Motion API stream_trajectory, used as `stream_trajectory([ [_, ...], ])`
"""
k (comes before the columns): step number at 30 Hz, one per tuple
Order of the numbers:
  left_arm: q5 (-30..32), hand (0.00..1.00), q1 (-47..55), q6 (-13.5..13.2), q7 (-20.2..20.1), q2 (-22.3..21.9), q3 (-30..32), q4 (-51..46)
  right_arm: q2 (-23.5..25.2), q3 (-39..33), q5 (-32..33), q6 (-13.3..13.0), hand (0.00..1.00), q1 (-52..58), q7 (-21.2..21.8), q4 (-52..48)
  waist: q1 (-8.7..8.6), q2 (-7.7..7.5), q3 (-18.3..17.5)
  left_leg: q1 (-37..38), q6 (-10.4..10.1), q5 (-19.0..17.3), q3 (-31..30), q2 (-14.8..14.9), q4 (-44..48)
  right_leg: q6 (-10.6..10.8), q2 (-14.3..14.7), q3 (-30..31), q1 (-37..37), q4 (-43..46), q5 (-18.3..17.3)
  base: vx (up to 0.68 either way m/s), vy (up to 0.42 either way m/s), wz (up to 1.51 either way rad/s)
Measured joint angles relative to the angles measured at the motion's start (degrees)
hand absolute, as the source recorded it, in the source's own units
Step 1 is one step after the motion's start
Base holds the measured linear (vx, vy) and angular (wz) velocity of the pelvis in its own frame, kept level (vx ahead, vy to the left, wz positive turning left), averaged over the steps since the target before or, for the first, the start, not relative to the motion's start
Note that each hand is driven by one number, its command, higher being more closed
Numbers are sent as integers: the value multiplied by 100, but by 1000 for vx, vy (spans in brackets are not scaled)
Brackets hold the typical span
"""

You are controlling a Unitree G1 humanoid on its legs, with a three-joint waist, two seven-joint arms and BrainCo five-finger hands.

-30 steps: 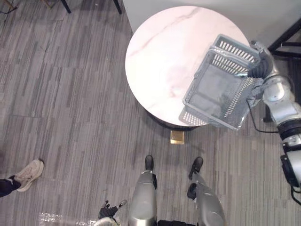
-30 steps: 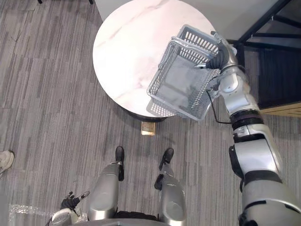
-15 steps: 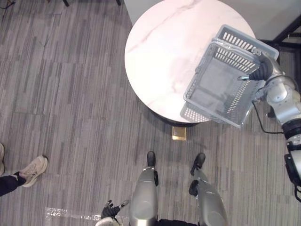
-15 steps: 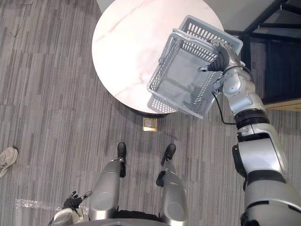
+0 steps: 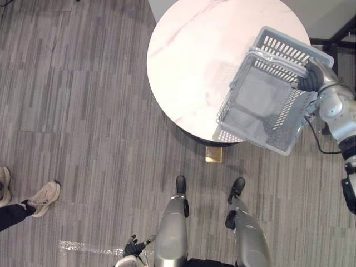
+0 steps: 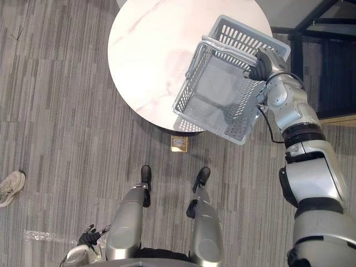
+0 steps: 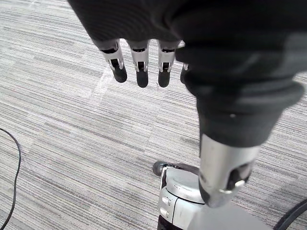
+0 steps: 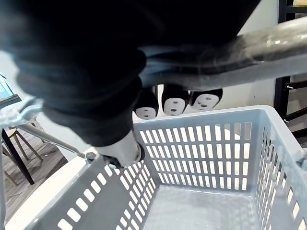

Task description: Pick vegetable in the basket

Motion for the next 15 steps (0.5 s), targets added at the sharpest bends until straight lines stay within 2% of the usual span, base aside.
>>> stream_trajectory([
  [7,12,0,0,-29,-2,-1,-45,-8,-5,189,-201,-236,100,72,25,13,-1,61,-14,214,3,14,71,-2,-84,-15,0,56,138,-9,11,6,10,-3],
  [12,58,0,1,-122,-5,-6,-25,-22,-5,348,-384,-663,100,364,-178,-93,6,95,-35,534,-3,47,180,-8,-254,-14,13,154,348,-75,12,13,12,-9],
  [13,69,0,3,-130,-6,-21,-25,-15,-5,358,-552,-865,100,613,-193,-295,-6,73,-143,616,-12,54,223,-7,-332,-11,29,179,409,-163,53,25,5,-9],
  [15,75,0,3,-129,-6,-33,-18,-14,-5,373,-674,-1002,100,767,-194,-433,-8,39,-232,694,-14,57,300,-8,-394,-8,39,219,454,-240,96,50,8,-16],
])
